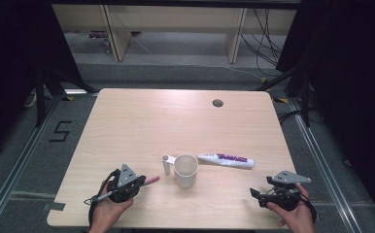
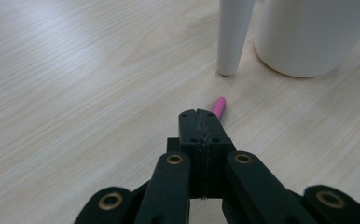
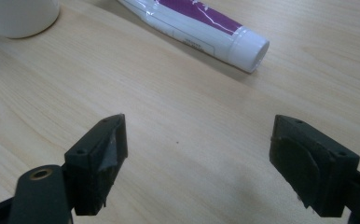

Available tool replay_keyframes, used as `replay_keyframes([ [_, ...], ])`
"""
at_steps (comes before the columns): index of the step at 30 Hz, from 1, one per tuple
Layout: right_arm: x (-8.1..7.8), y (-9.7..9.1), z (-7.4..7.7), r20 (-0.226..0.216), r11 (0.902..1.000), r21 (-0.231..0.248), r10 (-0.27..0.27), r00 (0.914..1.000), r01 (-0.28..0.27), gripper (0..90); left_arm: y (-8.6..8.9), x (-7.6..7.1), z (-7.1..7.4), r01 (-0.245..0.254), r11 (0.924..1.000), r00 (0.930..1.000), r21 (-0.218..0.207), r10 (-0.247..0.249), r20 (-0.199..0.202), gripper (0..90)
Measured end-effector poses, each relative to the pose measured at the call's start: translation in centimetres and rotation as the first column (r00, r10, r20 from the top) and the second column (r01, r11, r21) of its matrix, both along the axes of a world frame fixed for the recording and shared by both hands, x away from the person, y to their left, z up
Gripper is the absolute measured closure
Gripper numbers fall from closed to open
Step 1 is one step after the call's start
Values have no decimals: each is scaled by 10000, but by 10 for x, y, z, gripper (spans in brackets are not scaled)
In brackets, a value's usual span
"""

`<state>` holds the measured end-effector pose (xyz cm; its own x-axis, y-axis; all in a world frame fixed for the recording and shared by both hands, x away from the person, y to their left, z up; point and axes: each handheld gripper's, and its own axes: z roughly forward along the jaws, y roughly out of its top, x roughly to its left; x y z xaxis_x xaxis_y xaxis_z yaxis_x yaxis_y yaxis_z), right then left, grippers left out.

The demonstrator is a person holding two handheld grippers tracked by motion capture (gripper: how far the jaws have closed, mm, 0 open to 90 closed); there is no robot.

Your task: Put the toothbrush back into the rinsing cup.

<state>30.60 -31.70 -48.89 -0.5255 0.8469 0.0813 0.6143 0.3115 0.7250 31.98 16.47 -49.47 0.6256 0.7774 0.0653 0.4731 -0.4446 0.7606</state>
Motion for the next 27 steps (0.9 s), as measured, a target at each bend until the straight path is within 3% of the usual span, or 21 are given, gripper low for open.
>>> replay_keyframes([
  [4, 0, 0, 1, 125, 10000, -44, -8, 9999, 8, 203, -5, 9, 0, 55, 10000, 9997, -77, -57, -227, 894],
  [5, 0, 0, 1, 125, 9999, -136, 68, 9999, -67, 204, -9, 11, -1, -75, 9992, 9998, -387, 68, -180, 894],
  [6, 2, -2, 1, 296, 9992, -306, 285, 9992, -276, 205, -10, 15, 1, 117, 9999, 9994, 66, -114, -323, 894],
  [8, 1, -1, 0, 214, 9994, -250, 254, 9994, -248, 207, -13, 17, 0, 38, 9999, 9996, -141, -42, -282, 894],
  [9, 1, -1, 1, 208, 9993, -304, 245, 9995, -239, 208, -15, 21, 1, 94, 9999, 9992, 122, -89, -394, 894],
  [14, 1, -1, 1, 201, 9993, -281, 270, 9994, -264, 211, -24, 27, -4, -7, 10000, 9987, -22, 6, -503, 893],
  [17, 1, 0, 1, 170, 9994, -242, 256, 9995, -252, 212, -26, 28, -4, 148, 9995, 9977, 279, -129, -660, 892],
  [27, 0, 0, 1, 196, 9992, -301, 264, 9995, -258, 217, -28, 30, -10, -10, 9997, 9959, 227, 30, -900, 880],
])
